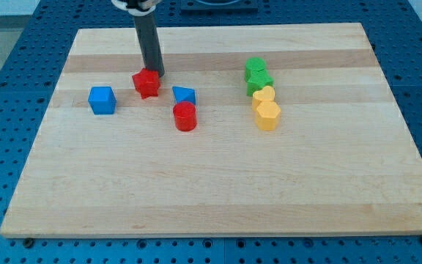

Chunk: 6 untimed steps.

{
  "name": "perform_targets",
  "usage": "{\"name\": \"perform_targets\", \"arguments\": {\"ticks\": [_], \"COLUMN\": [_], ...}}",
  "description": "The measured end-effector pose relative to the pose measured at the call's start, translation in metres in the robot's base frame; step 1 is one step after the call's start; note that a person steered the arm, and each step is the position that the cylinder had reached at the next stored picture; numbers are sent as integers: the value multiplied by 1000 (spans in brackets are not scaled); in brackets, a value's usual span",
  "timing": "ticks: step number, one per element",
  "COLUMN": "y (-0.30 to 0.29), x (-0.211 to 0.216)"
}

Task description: Move red star towards blue cube

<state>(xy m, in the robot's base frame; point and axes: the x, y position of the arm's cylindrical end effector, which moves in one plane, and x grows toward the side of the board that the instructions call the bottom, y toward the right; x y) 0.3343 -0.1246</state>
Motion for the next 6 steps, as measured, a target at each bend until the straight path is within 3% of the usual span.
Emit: {"name": "perform_targets", "arguments": {"ticks": [6], "y": [-33], "x": [40]}}
